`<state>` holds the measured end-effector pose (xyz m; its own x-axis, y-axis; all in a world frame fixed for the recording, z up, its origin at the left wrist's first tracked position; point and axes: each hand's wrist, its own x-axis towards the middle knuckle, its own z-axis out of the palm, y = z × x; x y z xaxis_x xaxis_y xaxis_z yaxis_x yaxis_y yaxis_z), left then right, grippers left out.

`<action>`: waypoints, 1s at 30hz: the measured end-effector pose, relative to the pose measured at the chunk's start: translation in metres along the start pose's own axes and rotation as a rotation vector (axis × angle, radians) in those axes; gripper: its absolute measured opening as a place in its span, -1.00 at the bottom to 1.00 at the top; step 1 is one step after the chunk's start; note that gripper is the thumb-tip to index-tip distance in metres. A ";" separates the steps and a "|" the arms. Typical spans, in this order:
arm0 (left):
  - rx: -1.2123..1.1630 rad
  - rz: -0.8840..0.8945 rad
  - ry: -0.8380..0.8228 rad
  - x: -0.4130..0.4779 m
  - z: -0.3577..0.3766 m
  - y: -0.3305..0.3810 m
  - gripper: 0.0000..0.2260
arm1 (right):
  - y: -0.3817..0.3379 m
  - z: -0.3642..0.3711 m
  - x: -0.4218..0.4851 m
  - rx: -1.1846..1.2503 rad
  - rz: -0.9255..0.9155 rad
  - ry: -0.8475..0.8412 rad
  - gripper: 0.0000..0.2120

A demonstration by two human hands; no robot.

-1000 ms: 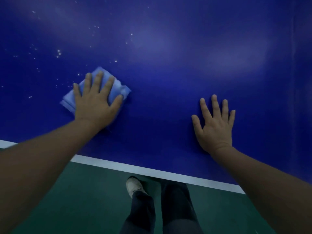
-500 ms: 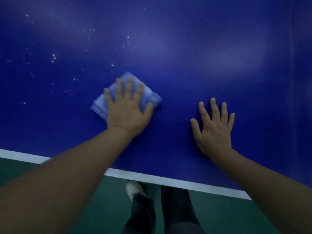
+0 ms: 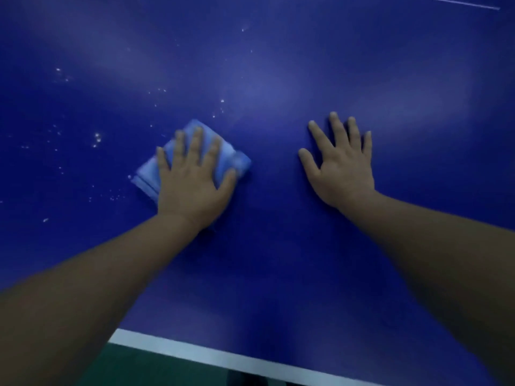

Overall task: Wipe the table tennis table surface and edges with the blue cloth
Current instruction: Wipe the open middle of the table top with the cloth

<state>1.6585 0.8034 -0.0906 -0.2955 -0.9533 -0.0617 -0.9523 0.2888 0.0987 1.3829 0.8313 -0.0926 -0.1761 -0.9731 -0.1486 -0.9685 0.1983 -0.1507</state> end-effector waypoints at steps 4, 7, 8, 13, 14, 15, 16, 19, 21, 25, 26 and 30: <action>0.002 0.608 -0.021 -0.046 0.006 0.008 -0.38 | -0.002 -0.005 0.002 -0.035 0.027 -0.024 -0.33; 0.036 0.660 -0.056 0.014 -0.003 -0.021 -0.37 | -0.004 -0.004 0.002 -0.034 0.022 -0.015 -0.33; 0.017 0.489 -0.058 0.042 -0.007 -0.027 -0.36 | -0.004 -0.005 0.002 -0.028 0.021 -0.015 -0.33; 0.005 -0.087 -0.018 0.095 -0.010 -0.009 -0.35 | -0.003 -0.007 0.002 -0.037 0.019 -0.010 -0.33; -0.005 0.026 0.000 0.078 -0.006 0.002 -0.35 | -0.003 -0.007 0.002 -0.028 0.017 -0.010 -0.33; -0.010 0.195 0.019 0.057 -0.002 0.009 -0.35 | -0.003 -0.007 0.002 -0.022 0.018 -0.010 -0.34; -0.016 0.375 0.016 0.036 0.002 0.012 -0.36 | -0.004 -0.007 0.002 -0.020 0.017 -0.006 -0.34; 0.011 0.577 -0.004 0.051 -0.001 -0.017 -0.38 | -0.003 -0.006 0.002 -0.016 0.011 0.003 -0.35; 0.025 0.253 0.010 0.092 -0.009 -0.033 -0.36 | -0.003 -0.006 0.001 -0.006 0.002 0.006 -0.35; -0.001 -0.138 0.011 0.104 -0.009 -0.015 -0.36 | -0.003 -0.007 0.001 -0.011 0.006 0.009 -0.35; 0.001 -0.043 0.022 0.080 -0.004 -0.002 -0.35 | -0.003 -0.006 0.001 -0.007 0.007 0.009 -0.35; -0.047 0.641 -0.041 -0.023 0.010 0.025 -0.36 | -0.004 -0.005 0.001 0.006 0.006 0.011 -0.35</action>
<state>1.6402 0.8331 -0.0970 -0.8083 -0.5887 -0.0135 -0.5818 0.7949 0.1721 1.3860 0.8285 -0.0869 -0.1842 -0.9731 -0.1386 -0.9662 0.2051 -0.1559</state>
